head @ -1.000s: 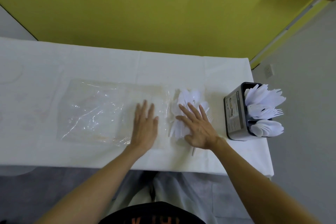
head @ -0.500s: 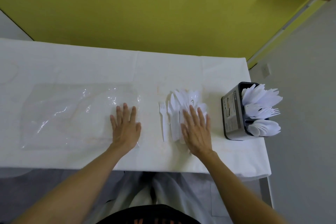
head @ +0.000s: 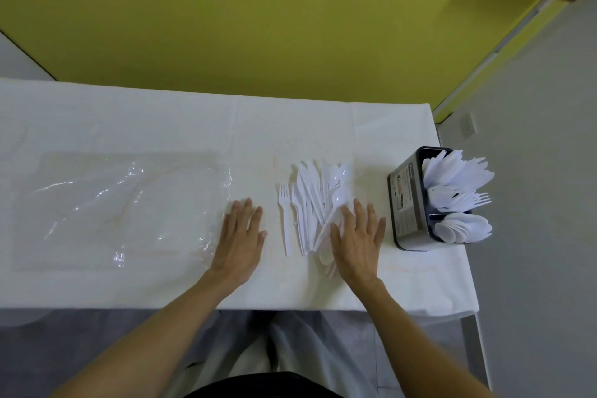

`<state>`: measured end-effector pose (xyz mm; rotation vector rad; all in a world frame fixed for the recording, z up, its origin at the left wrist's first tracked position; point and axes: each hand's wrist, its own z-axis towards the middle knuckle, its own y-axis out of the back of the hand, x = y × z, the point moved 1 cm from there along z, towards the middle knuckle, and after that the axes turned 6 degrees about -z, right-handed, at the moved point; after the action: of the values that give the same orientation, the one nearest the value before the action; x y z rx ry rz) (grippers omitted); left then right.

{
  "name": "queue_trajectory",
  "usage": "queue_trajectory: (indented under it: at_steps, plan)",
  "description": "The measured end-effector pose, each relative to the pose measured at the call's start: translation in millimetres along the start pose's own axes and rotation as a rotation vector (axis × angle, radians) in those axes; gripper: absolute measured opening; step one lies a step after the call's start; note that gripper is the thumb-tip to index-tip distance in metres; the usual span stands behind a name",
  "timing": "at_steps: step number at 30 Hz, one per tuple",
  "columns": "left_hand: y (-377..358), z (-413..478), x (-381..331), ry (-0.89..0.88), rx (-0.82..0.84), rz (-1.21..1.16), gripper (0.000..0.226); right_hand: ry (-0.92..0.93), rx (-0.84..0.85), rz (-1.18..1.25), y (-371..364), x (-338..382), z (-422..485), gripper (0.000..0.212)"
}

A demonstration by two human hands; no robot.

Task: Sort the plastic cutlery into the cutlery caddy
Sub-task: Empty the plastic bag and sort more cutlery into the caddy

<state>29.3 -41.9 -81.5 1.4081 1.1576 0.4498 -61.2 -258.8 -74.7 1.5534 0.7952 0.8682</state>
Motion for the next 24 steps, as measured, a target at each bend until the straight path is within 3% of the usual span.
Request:
queue_trajectory:
  at_steps: [3, 6, 11, 14, 17, 20, 22, 24]
  plan:
    - [2.2, 8.3, -26.0, -0.155, -0.060, 0.033, 0.052, 0.063, -0.087, 0.048, 7.8, 14.7, 7.3, 0.031]
    - [-2.7, 16.6, -50.3, -0.323, 0.042, 0.052, 0.056, 0.078, -0.061, 0.067, 17.1, 33.6, 23.1, 0.030]
    - [-13.0, 14.0, -39.1, -0.266, 0.077, 0.031, 0.049, -0.104, 0.065, 0.047, 21.3, 37.5, 46.2, 0.051]
    - [-6.2, 9.6, -35.6, -0.279, -0.020, -0.024, 0.045, -0.100, 0.116, 0.038, 22.9, 35.9, 53.0, 0.040]
    - [3.0, 9.1, -43.4, -0.197, -0.126, -0.128, 0.033, -0.211, 0.200, 0.240, 24.3, 36.0, 59.3, 0.022]
    - [11.1, 18.9, -55.8, -0.075, -0.152, -0.266, 0.023, -0.315, 0.294, 0.487, 27.8, 31.8, 61.7, 0.040]
    - [12.5, 30.3, -65.9, 0.057, -0.104, -0.366, 0.017, -0.359, 0.330, 0.598, 32.6, 27.6, 61.5, 0.040]
    - [11.7, 42.9, -75.8, 0.224, -0.025, -0.440, 0.027, -0.425, 0.302, 0.715, 34.3, 21.3, 60.6, 0.027]
